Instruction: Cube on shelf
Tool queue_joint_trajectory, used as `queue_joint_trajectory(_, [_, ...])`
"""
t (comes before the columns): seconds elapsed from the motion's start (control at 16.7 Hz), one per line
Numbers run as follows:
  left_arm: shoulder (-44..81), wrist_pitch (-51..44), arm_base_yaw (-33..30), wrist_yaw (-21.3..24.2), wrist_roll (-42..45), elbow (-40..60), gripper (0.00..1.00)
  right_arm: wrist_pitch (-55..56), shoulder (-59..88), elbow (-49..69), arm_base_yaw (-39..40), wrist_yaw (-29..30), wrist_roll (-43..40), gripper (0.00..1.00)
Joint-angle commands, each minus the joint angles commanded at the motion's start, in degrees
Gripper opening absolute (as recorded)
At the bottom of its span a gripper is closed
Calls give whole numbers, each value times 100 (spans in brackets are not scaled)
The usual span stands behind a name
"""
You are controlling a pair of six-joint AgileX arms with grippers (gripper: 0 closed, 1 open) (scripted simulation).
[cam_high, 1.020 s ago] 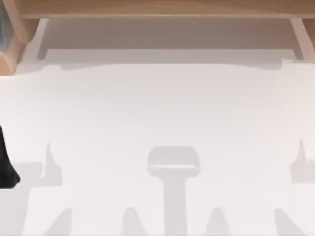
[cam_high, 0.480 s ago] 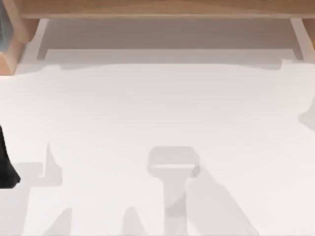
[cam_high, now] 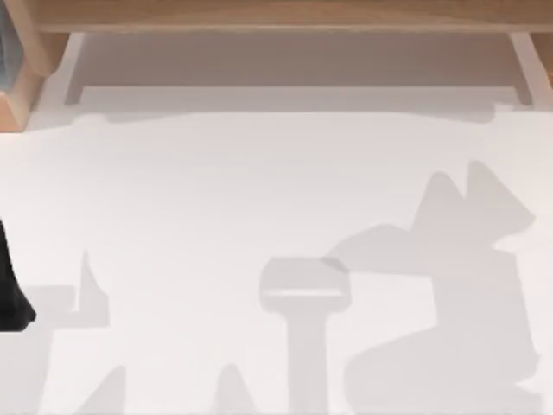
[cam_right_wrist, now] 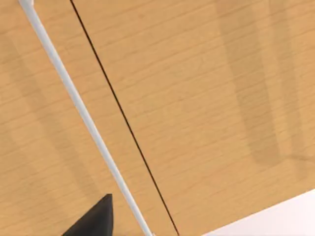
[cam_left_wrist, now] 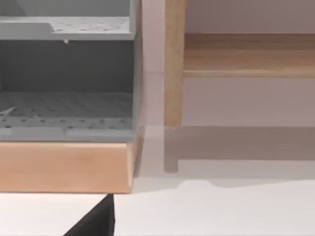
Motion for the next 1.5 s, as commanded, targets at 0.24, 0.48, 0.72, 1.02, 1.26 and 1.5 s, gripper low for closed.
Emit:
queue_joint_trajectory(0.24, [0,0,0,0,0,0,100,838,1864,778,-263,-508,-1076,100])
queue_joint_trajectory(0.48, [0,0,0,0,0,0,100,1366,3211,1266,-372,-990,-1741,100])
queue_joint_trajectory(0.72, [0,0,0,0,0,0,100,1678,4123,1514,-402,-1335,-2102,100])
queue_joint_trajectory(1.02, [0,0,0,0,0,0,100,1778,4304,1592,-422,-1418,-2221,100])
queue_joint_trajectory(1.26, [0,0,0,0,0,0,100,1728,4324,1653,-384,-1386,-2219,100])
queue_joint_trajectory(1.5, [0,0,0,0,0,0,100,1496,4530,2097,-312,-1304,-2224,100])
